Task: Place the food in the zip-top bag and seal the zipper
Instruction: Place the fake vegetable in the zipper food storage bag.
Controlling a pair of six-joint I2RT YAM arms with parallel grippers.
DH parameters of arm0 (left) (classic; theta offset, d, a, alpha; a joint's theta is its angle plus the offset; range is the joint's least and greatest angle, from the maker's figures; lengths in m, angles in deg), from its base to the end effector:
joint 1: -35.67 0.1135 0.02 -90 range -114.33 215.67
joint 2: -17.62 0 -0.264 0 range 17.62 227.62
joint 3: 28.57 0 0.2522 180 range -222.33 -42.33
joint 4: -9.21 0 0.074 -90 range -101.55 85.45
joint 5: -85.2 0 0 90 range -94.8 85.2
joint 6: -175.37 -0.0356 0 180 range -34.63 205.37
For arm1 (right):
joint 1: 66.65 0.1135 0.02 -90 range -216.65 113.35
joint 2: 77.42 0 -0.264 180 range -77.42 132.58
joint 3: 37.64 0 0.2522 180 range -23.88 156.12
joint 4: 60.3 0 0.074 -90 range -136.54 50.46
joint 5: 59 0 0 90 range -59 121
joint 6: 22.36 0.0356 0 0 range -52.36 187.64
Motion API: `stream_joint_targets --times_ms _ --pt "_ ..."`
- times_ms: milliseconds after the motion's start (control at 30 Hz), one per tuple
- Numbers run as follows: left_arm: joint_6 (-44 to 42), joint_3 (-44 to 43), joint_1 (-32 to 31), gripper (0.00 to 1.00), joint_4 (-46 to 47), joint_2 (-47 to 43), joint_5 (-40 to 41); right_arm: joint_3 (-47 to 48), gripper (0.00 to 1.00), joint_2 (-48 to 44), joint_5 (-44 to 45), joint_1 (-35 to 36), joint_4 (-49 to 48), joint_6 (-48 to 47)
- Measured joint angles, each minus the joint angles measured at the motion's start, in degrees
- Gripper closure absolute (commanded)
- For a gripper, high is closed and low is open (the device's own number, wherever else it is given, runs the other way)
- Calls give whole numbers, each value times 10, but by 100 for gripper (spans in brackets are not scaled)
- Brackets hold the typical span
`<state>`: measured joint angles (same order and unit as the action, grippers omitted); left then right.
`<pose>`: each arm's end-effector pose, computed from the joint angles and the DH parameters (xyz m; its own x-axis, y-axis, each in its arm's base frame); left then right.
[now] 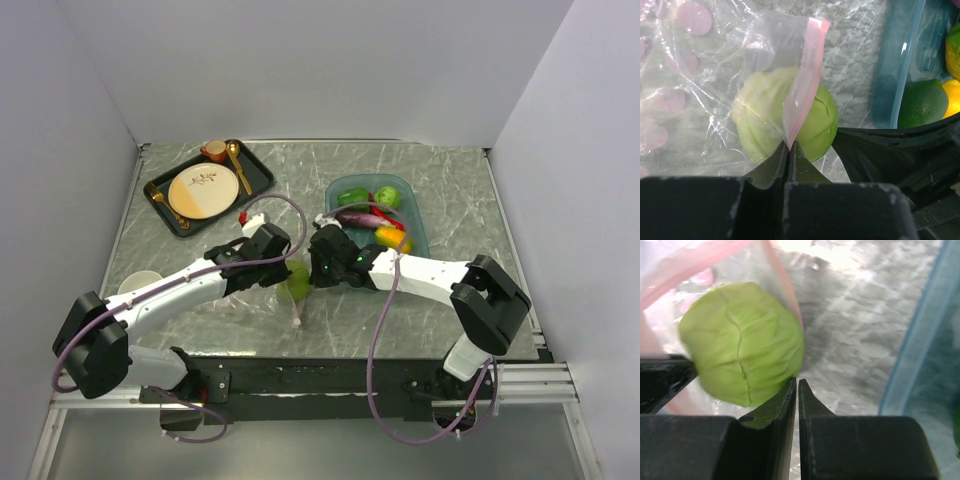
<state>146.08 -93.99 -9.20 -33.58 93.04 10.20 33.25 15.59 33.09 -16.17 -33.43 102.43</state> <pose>0.1960 -0.1822 0.2389 -0.7737 -0.4185 -0.4756 -0.2131 0.8790 -0.4266 0.2170 0.2610 0.1995 -0.8255 -0.1047 -0.5546 -0.3466 0.8695 0.3518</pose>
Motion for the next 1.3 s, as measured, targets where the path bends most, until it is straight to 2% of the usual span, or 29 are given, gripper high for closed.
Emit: stream_joint_targets --times_ms 500,667,700,733,767,900,1000,1300 --pt "-3 -8 0 99 11 -14 -12 -9 78 2 -149 0 -119 -2" --pt "-5 -10 3 99 2 -14 2 -4 73 45 -221 -2 -141 14" --pt "-4 -10 3 99 0 -14 7 -1 71 57 -236 -2 -141 16" --pt "-4 -10 3 99 -3 -15 11 2 62 67 -245 -2 -141 18" --pt "-2 -10 3 99 -5 -16 14 2 61 75 -249 -2 -142 19" --pt "6 -3 2 99 -8 -33 16 -10 49 73 -250 -5 -149 28" --pt "12 -1 1 99 -7 -48 16 -23 46 45 -232 -5 -151 29" --pt "21 -1 2 99 -10 -52 27 -46 45 -62 -133 -5 -124 31"
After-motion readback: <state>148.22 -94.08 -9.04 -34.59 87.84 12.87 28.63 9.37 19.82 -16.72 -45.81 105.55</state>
